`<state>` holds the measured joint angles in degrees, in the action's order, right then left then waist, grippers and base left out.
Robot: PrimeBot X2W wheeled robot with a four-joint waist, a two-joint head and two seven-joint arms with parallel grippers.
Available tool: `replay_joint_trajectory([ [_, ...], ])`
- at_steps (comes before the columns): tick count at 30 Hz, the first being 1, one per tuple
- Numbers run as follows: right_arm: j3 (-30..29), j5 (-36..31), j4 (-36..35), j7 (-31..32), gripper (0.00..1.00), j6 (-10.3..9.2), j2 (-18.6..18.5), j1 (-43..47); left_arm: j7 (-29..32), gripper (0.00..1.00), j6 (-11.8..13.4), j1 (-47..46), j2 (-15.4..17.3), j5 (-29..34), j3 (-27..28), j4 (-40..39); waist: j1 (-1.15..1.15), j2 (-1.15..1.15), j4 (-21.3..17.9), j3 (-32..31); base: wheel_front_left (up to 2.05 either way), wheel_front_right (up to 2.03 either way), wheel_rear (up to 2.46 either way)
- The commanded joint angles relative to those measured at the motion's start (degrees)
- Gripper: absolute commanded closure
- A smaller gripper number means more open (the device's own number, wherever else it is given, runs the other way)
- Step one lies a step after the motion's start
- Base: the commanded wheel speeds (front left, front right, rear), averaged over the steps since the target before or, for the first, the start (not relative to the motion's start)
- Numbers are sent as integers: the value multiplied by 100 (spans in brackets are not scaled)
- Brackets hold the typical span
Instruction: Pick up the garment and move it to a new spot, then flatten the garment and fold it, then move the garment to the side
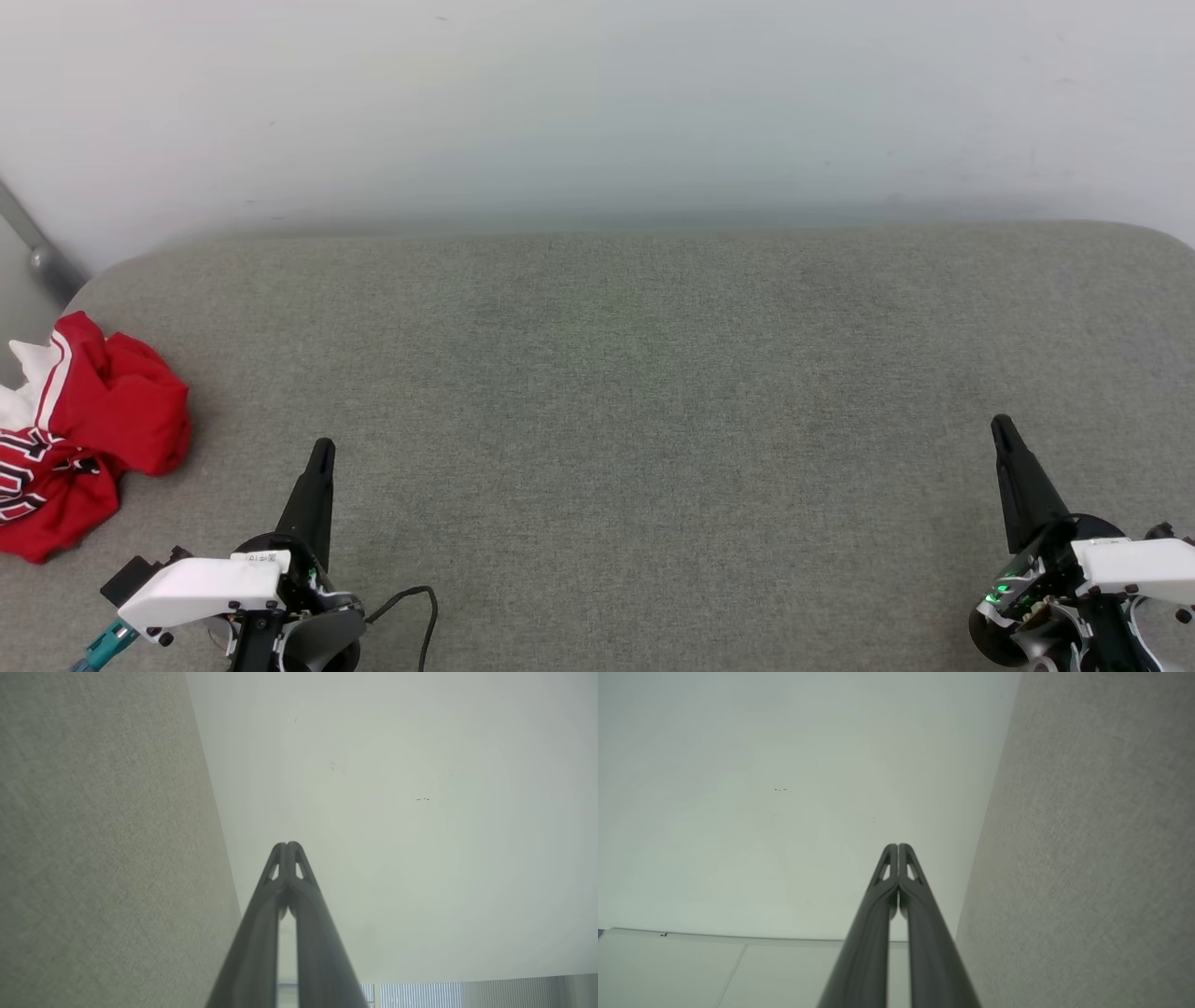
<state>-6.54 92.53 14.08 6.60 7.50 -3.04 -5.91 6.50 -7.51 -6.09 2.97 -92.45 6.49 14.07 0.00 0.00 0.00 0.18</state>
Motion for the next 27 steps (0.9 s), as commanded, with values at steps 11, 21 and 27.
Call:
replay_joint_trajectory([
  [11,-4,-33,6,12,100,-2,26,-77,27,100,-12,-43,-11,17,25,4,0,0,0,0,0,0,0],
  [21,6,1,72,-3,0,0,2,48,-4,0,1,39,-9,1,-14,72,0,0,0,0,0,0,0],
  [27,-1,-94,117,-136,0,0,4,183,-139,0,2,162,-20,92,-73,34,0,0,-2,5,0,0,0],
])
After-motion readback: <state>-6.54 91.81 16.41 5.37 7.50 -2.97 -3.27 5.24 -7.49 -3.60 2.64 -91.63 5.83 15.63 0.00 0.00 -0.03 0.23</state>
